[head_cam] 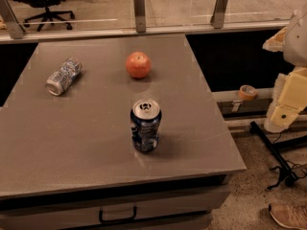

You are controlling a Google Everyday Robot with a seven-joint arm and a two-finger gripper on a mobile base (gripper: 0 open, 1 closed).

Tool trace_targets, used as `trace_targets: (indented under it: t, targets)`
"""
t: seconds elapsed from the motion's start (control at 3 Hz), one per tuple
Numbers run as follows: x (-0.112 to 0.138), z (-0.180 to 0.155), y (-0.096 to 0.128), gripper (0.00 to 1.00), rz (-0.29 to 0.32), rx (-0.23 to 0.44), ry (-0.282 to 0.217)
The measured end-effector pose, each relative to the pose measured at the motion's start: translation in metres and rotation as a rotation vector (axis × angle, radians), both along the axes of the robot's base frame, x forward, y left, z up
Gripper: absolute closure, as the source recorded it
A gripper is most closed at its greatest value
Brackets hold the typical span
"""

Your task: Move pepsi can near redbull can

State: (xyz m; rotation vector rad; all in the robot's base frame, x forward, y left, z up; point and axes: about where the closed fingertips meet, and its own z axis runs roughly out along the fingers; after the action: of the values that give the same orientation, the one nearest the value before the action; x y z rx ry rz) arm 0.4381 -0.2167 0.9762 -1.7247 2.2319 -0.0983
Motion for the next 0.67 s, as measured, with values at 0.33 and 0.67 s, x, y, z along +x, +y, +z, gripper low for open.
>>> trace_targets:
  t: [0.33,0.67]
  targets:
    - [0.0000,0.0000,0.0000,0.00,0.000,0.000,0.000]
    - [-0.0022,-0.0080,0.0089,0.00,0.025,0.073,-0.010]
